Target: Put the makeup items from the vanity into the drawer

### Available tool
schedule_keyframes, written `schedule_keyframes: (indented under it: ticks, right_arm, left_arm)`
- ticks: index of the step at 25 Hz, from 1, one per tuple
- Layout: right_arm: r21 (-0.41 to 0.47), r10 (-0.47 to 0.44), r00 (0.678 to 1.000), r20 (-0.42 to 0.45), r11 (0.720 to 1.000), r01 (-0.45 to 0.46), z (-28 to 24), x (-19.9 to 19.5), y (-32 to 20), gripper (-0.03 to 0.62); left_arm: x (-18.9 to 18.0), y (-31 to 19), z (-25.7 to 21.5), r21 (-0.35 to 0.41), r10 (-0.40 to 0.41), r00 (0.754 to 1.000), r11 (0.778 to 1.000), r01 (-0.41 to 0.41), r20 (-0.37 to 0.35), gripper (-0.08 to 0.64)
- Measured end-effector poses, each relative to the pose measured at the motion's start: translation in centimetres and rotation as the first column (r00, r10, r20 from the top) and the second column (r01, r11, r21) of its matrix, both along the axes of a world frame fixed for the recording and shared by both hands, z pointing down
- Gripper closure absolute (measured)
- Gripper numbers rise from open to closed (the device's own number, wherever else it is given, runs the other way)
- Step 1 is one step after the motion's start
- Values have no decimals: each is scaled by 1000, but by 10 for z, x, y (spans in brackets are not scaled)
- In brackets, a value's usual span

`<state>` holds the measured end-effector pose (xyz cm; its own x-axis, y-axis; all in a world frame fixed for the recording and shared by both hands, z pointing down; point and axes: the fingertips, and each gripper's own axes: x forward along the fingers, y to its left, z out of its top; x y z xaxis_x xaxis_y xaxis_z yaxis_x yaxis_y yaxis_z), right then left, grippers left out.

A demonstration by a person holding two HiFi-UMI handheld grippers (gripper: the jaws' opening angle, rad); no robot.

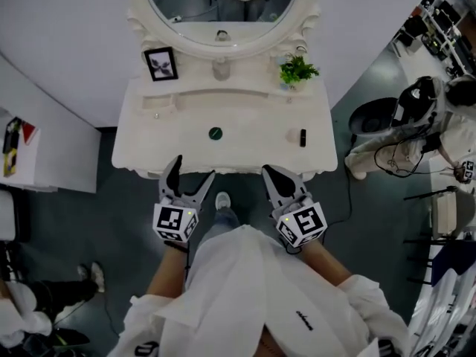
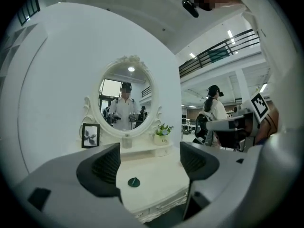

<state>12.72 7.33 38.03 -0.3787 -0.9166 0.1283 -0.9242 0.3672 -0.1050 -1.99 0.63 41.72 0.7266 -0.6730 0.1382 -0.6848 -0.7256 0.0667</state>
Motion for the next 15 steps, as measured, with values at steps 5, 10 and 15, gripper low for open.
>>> schedule_keyframes:
  ticks: [5, 10, 15]
  right_arm:
    - [-45, 4, 1000, -24, 999, -5, 15, -10, -61, 574]
    - [-112, 14, 999, -46, 994, -19, 40, -13, -109, 574]
    - [-181, 45, 998, -40, 982, -52, 69, -13, -146, 574]
  left_arm:
    - [9, -55, 28, -56, 44, 998, 998, -41, 43, 181]
    - [29, -92, 61, -148, 97, 994, 985, -87, 58, 181]
    - [44, -123, 91, -207, 122, 989, 973, -104, 78, 181]
